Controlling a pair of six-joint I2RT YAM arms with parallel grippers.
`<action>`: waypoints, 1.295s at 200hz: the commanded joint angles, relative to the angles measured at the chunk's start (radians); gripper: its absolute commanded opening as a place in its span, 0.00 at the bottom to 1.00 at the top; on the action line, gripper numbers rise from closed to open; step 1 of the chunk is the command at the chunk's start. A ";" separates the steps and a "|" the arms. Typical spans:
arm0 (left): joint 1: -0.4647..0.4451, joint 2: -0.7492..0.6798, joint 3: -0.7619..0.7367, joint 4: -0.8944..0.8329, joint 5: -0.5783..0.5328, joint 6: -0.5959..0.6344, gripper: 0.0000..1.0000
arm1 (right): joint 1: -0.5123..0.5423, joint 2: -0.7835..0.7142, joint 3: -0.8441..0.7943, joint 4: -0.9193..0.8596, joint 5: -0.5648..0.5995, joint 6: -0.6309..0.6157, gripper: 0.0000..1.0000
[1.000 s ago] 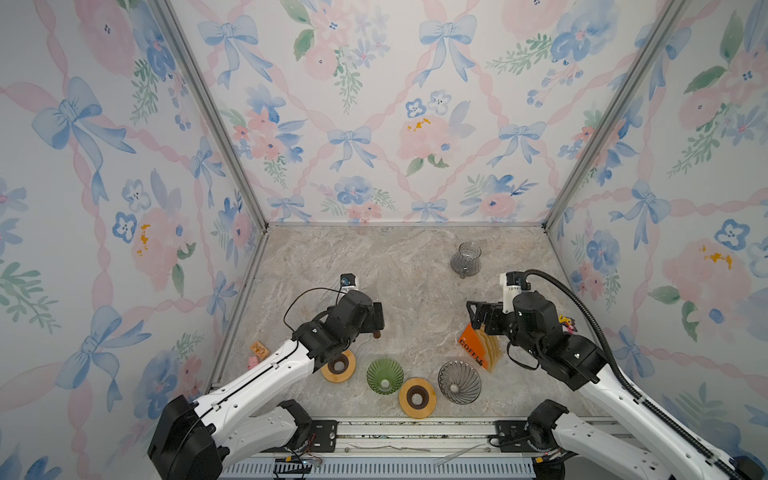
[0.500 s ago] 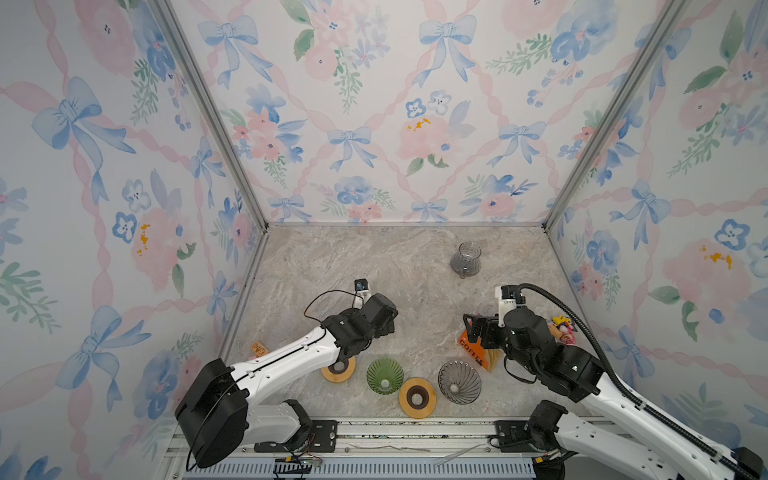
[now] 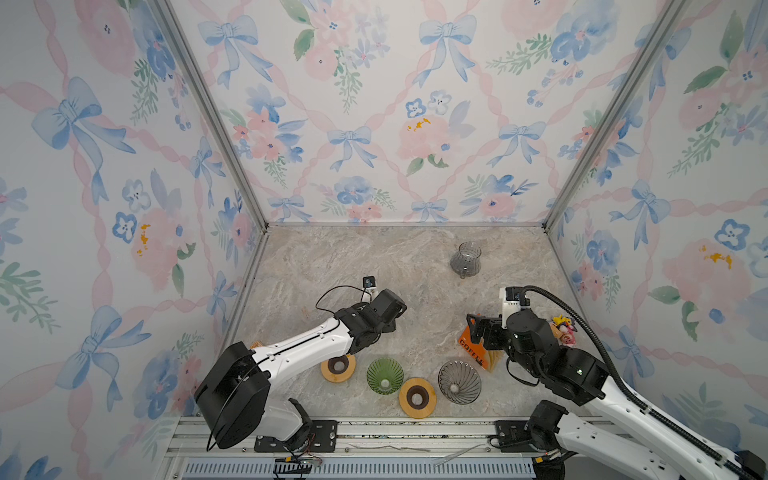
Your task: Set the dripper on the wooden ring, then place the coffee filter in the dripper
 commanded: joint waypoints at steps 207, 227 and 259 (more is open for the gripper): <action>0.079 0.090 0.061 -0.055 -0.056 0.203 0.34 | 0.027 -0.072 -0.033 -0.060 0.019 0.038 0.96; 0.079 0.093 0.063 -0.053 -0.062 0.220 0.31 | 0.027 -0.106 -0.062 -0.037 -0.006 -0.002 0.96; 0.091 0.109 0.076 -0.054 -0.077 0.248 0.27 | 0.027 -0.161 -0.103 -0.016 -0.018 0.007 0.96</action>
